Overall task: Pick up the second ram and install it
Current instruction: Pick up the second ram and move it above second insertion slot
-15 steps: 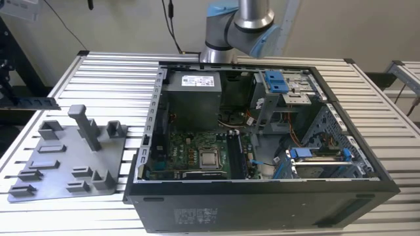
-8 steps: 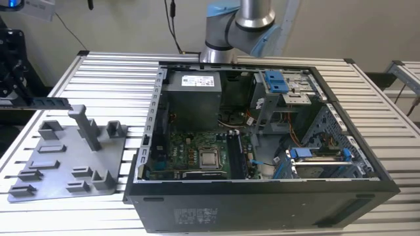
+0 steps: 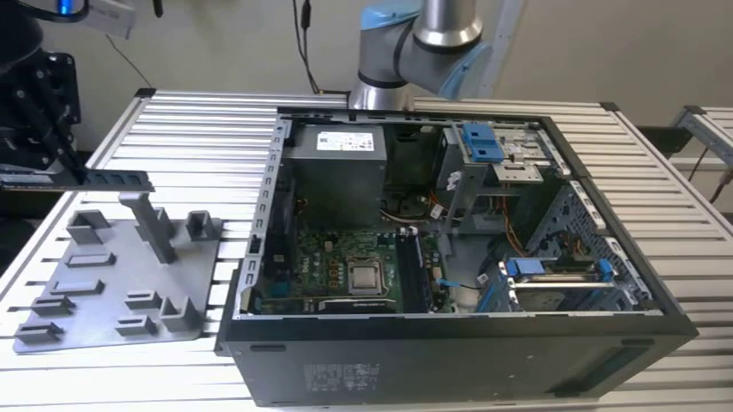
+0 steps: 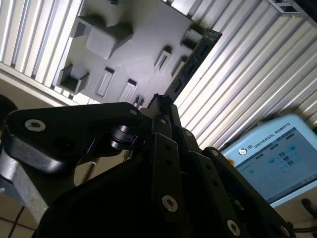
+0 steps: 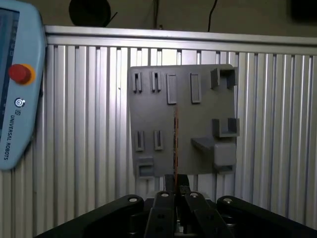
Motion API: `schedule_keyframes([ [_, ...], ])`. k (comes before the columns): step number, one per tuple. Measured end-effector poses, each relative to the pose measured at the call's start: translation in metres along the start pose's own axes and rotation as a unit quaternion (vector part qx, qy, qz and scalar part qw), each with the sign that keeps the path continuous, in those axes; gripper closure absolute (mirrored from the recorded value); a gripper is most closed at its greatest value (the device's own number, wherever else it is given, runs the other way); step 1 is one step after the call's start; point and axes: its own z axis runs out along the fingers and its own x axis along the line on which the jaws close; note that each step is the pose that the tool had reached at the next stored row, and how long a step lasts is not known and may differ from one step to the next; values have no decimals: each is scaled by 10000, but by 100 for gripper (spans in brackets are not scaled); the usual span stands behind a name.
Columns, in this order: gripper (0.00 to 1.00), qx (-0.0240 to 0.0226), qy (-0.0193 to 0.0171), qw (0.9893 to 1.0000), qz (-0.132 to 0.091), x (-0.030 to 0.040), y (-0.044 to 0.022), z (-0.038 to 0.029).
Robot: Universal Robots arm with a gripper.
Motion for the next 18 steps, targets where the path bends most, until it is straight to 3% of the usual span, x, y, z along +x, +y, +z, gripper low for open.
schedule_keyframes([
  [18, 86, -30, 0, 10000, 2, 1, -600, -22],
])
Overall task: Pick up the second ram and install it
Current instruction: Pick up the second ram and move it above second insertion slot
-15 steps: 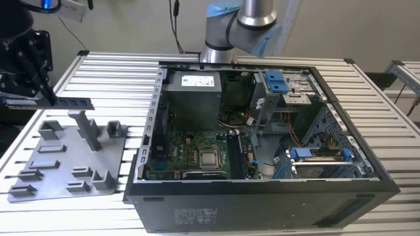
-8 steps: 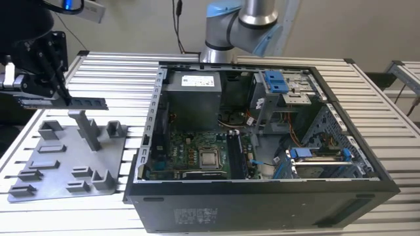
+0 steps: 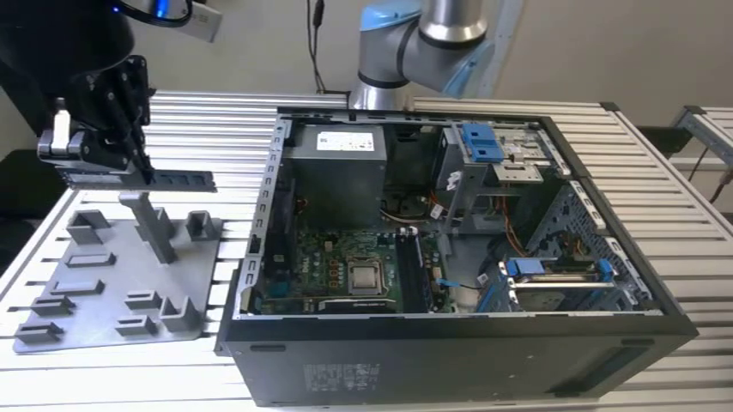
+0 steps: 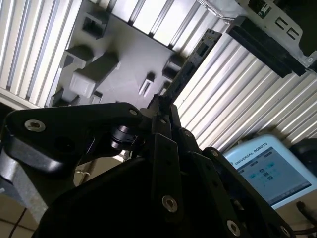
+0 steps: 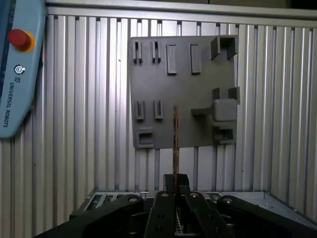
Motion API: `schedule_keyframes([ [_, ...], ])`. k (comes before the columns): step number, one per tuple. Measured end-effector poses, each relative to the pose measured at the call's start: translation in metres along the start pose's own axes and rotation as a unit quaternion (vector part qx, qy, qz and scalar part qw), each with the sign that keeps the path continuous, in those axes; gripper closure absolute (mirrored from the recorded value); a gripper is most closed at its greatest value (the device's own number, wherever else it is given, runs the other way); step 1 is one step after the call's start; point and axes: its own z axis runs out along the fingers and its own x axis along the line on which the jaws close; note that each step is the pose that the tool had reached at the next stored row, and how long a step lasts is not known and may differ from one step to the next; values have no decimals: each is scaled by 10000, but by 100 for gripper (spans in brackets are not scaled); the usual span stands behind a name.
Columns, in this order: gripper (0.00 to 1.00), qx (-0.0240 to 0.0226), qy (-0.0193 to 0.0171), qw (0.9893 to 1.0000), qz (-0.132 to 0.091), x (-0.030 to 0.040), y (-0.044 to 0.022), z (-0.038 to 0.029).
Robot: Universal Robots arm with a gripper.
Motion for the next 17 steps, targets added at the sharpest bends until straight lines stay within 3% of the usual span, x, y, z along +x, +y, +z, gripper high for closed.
schedule_keyframes([
  [17, 86, -5, 0, 10000, 1, 1, -629, -27],
])
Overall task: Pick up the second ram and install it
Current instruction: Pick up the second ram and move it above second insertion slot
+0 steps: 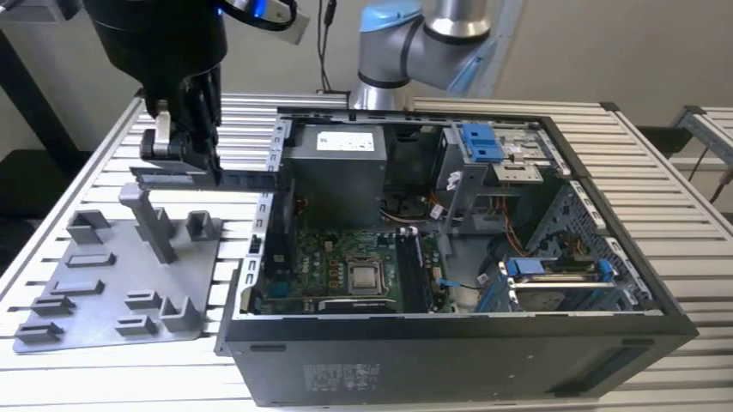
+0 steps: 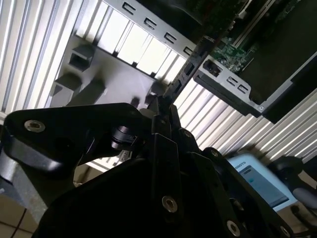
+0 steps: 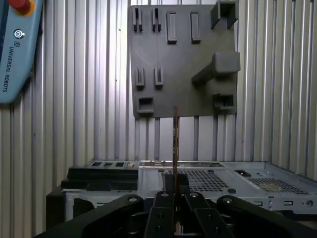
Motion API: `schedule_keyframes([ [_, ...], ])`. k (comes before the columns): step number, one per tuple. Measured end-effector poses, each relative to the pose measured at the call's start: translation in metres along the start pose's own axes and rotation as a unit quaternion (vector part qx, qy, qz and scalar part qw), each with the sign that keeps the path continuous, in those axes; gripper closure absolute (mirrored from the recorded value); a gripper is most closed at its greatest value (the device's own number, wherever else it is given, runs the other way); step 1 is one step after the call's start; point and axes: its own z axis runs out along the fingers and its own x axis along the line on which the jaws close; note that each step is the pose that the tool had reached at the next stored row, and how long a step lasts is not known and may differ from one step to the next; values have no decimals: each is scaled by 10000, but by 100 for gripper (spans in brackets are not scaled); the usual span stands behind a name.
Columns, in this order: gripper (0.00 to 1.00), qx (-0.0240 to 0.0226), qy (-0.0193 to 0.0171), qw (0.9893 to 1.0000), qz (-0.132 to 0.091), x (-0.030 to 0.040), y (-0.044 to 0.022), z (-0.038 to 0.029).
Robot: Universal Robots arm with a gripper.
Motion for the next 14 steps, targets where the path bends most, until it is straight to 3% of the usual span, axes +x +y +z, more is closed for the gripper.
schedule_keyframes([
  [14, 86, -1, 0, 10000, 0, 0, -594, -26],
])
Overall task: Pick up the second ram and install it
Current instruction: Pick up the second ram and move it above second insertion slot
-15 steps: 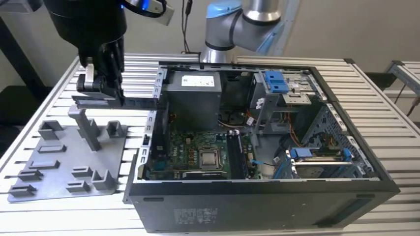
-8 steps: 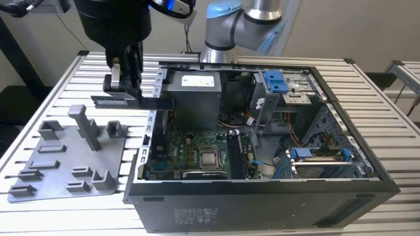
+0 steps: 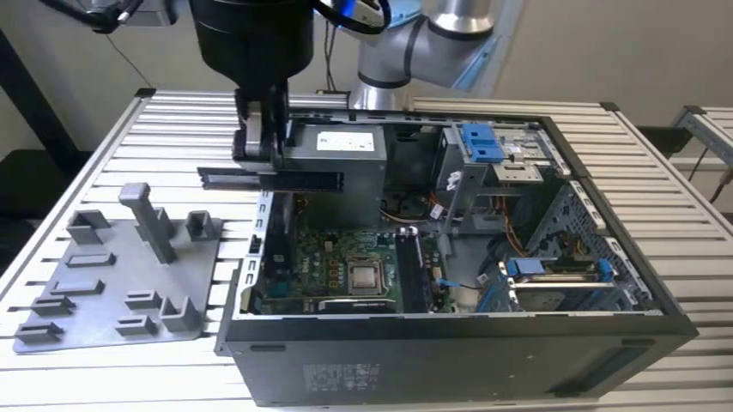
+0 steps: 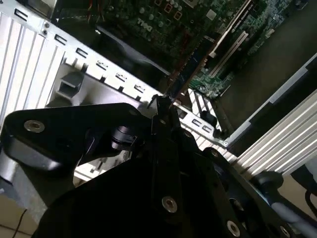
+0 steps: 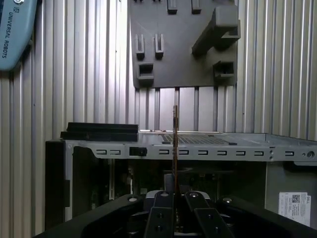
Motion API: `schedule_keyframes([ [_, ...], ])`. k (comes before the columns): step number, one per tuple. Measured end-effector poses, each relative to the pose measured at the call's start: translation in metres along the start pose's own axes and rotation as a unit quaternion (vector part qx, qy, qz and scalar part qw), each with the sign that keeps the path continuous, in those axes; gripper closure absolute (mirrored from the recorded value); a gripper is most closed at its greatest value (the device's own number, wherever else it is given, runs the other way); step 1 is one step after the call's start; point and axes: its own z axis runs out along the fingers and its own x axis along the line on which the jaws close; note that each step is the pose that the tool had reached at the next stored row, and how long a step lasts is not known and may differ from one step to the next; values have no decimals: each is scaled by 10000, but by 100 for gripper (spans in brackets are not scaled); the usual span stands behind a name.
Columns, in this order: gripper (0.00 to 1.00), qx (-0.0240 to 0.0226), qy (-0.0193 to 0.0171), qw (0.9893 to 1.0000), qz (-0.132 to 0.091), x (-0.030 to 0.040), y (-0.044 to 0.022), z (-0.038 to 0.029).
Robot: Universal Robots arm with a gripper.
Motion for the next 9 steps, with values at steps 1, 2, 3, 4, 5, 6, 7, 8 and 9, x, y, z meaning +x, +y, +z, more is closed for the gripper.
schedule_keyframes([
  [1, 86, 0, 0, 10000, 0, 0, -45, -2],
  [2, 86, 0, 0, 10000, 0, 0, -91, -4],
  [3, 86, 0, 0, 10000, 0, 0, -133, -6],
  [4, 86, -1, 0, 10000, 0, 0, -173, -8],
  [5, 86, -1, 0, 10000, 0, 0, -218, -9],
  [6, 86, -1, 0, 10000, 0, 0, -258, -11],
  [7, 86, -1, 0, 10000, 0, 0, -304, -13],
  [8, 86, -1, 0, 10000, 0, 0, -341, -15],
  [9, 86, -1, 0, 10000, 0, 0, -384, -17],
])
